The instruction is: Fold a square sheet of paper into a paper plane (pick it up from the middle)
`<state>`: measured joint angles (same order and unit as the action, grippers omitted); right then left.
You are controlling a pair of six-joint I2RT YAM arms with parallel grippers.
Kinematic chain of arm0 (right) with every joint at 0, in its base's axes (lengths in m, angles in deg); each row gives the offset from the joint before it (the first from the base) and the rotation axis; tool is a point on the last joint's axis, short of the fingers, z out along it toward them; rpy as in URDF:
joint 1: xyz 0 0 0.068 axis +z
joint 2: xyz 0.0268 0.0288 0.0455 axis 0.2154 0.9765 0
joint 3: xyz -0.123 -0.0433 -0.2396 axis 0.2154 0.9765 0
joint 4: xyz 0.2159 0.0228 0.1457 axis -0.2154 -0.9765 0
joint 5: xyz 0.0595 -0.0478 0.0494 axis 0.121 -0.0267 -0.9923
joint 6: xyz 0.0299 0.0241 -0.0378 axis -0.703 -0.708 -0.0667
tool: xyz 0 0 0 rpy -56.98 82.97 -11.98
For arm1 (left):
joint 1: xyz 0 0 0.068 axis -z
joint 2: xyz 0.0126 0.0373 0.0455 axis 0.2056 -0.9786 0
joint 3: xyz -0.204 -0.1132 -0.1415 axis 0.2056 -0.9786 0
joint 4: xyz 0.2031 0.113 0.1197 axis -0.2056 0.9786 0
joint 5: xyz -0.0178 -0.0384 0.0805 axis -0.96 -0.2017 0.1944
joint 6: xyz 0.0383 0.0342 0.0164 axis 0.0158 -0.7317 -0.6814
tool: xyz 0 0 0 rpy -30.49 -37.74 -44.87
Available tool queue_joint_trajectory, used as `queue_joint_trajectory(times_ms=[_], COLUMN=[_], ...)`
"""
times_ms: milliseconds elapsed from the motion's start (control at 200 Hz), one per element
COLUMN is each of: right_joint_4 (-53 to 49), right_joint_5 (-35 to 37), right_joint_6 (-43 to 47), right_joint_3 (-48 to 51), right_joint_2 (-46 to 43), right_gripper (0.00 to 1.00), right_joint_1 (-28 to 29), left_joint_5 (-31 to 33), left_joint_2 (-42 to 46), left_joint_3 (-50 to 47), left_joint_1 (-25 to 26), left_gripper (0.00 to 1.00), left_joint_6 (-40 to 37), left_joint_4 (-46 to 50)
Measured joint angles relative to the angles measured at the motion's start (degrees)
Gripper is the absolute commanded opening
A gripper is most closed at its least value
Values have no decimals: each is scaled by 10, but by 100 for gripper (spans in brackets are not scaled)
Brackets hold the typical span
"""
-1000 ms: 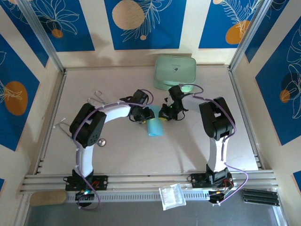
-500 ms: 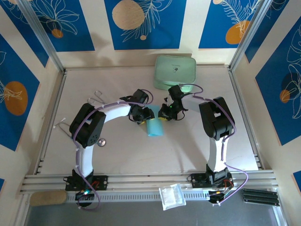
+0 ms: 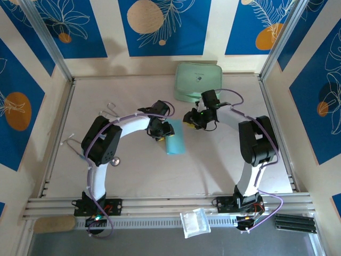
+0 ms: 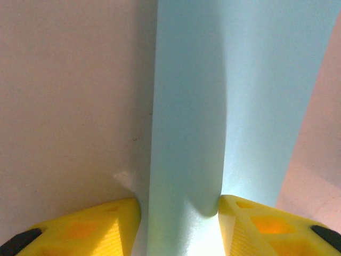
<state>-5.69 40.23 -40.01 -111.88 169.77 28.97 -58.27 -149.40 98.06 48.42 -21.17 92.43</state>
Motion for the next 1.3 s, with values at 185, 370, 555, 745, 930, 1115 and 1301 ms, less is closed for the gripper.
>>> queue_joint_trajectory(times_ms=[185, 370, 555, 745, 930, 1115, 1301], right_joint_4=[10, 10, 10, 12, 12, 15, 19], right_joint_5=[22, 31, 33, 33, 33, 31, 19], right_joint_6=[-9, -15, -14, -13, -10, -8, -8], right_joint_3=[35, 60, 64, 69, 70, 71, 73], right_joint_2=[-12, -12, -21, -33, -37, -37, -37], right_gripper=[35, 35, 35, 35, 34, 34, 34], right_joint_1=[-29, -59, -85, -97, -102, -102, -100], left_joint_5=[8, 12, 16, 21, 21, 21, 24], left_joint_2=[-9, -12, -13, -14, -16, -22, -24], left_joint_3=[14, 20, 21, 22, 25, 35, 39], left_joint_1=[3, 5, 7, 7, 7, 8, 8], left_gripper=[50, 50, 50, 46, 47, 49, 49], left_joint_6=[2, 2, 2, 1, 2, 5, 16], left_joint_4=[15, 24, 26, 29, 33, 43, 47])
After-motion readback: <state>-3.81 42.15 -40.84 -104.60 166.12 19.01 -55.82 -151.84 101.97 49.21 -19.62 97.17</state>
